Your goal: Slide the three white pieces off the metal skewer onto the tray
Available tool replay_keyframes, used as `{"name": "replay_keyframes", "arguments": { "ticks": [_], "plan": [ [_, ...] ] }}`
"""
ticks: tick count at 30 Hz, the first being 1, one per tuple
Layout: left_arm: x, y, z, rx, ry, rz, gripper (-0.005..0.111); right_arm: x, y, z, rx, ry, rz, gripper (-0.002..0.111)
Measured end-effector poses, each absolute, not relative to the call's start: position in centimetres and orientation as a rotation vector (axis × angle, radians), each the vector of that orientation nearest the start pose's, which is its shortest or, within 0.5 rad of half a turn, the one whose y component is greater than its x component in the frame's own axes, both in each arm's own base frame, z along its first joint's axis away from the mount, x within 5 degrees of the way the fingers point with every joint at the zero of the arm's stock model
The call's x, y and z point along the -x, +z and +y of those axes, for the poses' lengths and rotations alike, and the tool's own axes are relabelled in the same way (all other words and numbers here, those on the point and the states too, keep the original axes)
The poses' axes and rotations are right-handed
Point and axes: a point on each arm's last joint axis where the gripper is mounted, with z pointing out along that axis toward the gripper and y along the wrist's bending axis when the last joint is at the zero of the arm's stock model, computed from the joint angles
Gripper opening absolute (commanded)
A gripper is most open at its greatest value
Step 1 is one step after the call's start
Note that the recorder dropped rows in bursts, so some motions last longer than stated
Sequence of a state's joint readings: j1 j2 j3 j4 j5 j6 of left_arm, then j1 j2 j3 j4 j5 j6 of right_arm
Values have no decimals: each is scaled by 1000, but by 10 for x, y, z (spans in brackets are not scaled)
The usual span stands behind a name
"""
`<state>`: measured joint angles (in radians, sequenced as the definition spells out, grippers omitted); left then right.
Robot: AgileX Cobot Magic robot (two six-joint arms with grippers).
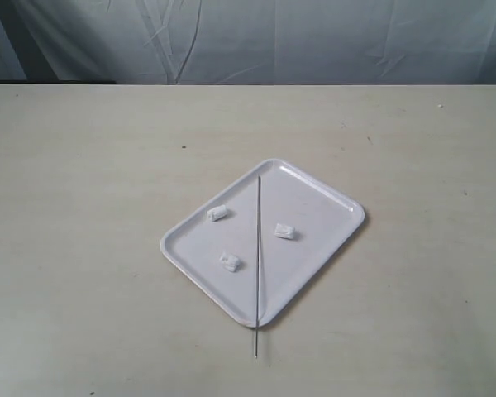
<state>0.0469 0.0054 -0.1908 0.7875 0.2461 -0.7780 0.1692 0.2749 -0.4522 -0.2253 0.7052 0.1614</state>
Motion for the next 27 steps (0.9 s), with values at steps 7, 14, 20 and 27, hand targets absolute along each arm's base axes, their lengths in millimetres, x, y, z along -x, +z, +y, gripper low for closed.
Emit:
{"name": "replay_keyframes", "arguments": {
  "ticks": [7,14,20,27],
  "plan": [
    [-50,235,12,195,44,1508,0,-58,255,1,141,-56,1840,21],
    [-56,215,2,58,0,1475,0,-55,225,-1,135,-102,1773,21],
    [-56,215,2,58,3,1478,0,-54,198,0,112,-72,1759,21],
    [-56,197,7,120,31,1669,0,-55,191,0,113,-71,1750,21]
  ]
}}
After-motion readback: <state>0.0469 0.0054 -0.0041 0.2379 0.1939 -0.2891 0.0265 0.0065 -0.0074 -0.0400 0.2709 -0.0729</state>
